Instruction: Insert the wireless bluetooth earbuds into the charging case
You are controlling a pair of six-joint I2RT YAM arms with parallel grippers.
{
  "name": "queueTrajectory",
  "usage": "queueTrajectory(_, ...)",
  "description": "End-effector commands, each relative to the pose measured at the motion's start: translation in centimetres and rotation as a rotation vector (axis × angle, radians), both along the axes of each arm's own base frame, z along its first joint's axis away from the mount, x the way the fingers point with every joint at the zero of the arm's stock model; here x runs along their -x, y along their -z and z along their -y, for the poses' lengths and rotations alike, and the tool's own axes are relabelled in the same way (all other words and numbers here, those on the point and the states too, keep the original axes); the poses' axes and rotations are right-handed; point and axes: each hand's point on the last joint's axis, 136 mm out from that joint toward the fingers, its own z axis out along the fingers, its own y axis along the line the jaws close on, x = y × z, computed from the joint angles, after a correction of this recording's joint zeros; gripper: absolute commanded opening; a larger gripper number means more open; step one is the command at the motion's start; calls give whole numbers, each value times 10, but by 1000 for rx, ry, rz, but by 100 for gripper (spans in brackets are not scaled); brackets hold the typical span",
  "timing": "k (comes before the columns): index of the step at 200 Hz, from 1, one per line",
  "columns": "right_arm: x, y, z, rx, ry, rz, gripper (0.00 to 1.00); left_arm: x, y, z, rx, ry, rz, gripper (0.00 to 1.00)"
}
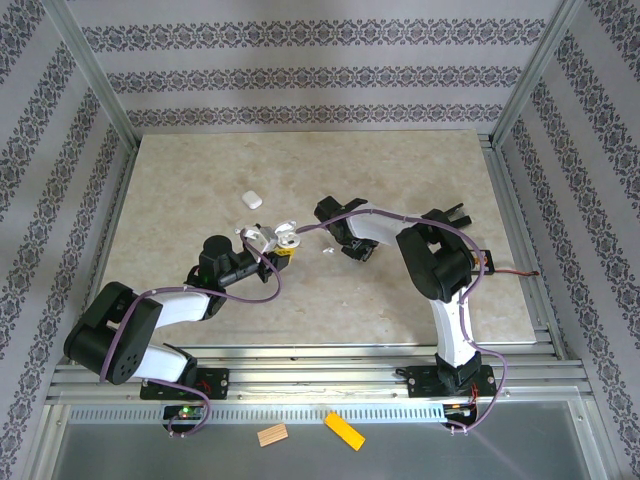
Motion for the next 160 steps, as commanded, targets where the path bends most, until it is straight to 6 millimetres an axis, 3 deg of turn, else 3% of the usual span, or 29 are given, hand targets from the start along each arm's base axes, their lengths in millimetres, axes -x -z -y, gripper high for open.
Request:
queueTrajectory(1, 5, -24, -9, -114, 30, 26, 19, 0, -13, 1, 8, 26, 43, 28)
queueTrajectory(37, 22, -56, -28, -347, 62, 26, 20, 0, -10, 4, 0, 46, 60, 29)
queueTrajectory(94, 60, -123, -68, -771, 39, -10, 20, 1, -13, 7, 7, 74, 79, 29)
queueTrajectory(160, 95, -189, -120, -1143, -85, -132, 20, 10, -17, 17, 14, 162, 120, 28)
